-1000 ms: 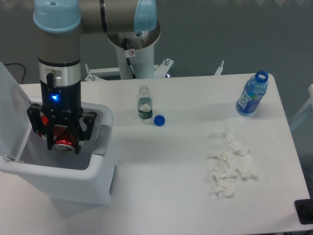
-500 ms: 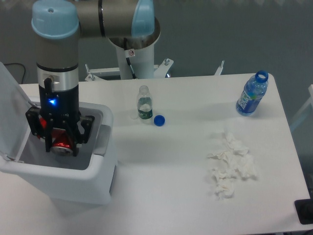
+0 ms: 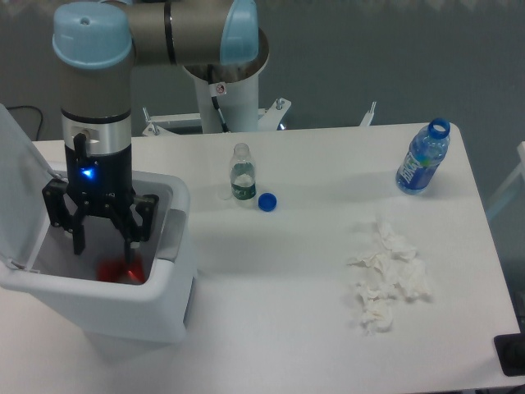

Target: Place the cans in the trash can

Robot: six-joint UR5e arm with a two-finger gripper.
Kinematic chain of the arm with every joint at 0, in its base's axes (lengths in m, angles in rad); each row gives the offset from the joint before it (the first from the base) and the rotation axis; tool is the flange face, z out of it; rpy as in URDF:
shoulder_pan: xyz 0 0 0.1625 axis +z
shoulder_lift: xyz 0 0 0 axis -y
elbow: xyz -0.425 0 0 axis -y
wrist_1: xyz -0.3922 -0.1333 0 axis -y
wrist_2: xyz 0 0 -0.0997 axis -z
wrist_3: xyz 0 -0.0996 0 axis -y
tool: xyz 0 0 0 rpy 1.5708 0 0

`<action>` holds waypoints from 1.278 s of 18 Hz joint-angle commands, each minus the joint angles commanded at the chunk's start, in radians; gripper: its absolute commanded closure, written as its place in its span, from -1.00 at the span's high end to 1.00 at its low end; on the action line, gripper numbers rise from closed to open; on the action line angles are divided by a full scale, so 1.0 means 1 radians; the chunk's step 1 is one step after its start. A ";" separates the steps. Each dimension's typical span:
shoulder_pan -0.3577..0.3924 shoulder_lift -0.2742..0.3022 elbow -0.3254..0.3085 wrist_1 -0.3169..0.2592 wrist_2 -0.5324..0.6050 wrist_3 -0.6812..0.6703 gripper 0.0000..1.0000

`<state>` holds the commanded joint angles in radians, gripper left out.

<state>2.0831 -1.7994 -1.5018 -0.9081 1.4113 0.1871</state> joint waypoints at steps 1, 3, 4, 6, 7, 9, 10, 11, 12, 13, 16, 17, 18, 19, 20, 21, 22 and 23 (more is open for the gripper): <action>0.000 0.000 0.000 0.000 0.000 0.000 0.53; 0.000 0.000 0.002 0.000 0.000 0.000 0.53; 0.002 0.002 0.002 0.000 0.000 0.000 0.56; 0.002 0.008 0.008 0.000 0.000 0.000 0.62; 0.005 0.014 0.011 0.002 0.000 0.002 0.75; 0.011 0.031 0.014 -0.002 0.000 0.046 0.98; 0.012 0.041 0.014 -0.002 -0.002 0.064 0.99; 0.017 0.054 0.014 -0.002 0.000 0.069 1.00; 0.024 0.064 0.012 -0.002 0.003 0.069 1.00; 0.035 0.071 0.011 -0.002 0.008 0.071 1.00; 0.077 0.081 0.014 -0.002 0.026 0.113 1.00; 0.090 0.086 0.015 -0.002 0.035 0.133 1.00; 0.095 0.087 0.017 -0.002 0.046 0.159 1.00; 0.098 0.086 0.015 -0.002 0.061 0.196 1.00; 0.113 0.086 0.014 -0.003 0.084 0.245 1.00; 0.118 0.084 0.011 -0.005 0.109 0.296 1.00; 0.123 0.081 0.005 -0.006 0.127 0.337 1.00; 0.129 0.080 0.002 -0.009 0.141 0.369 1.00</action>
<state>2.2119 -1.7196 -1.5002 -0.9173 1.5522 0.5565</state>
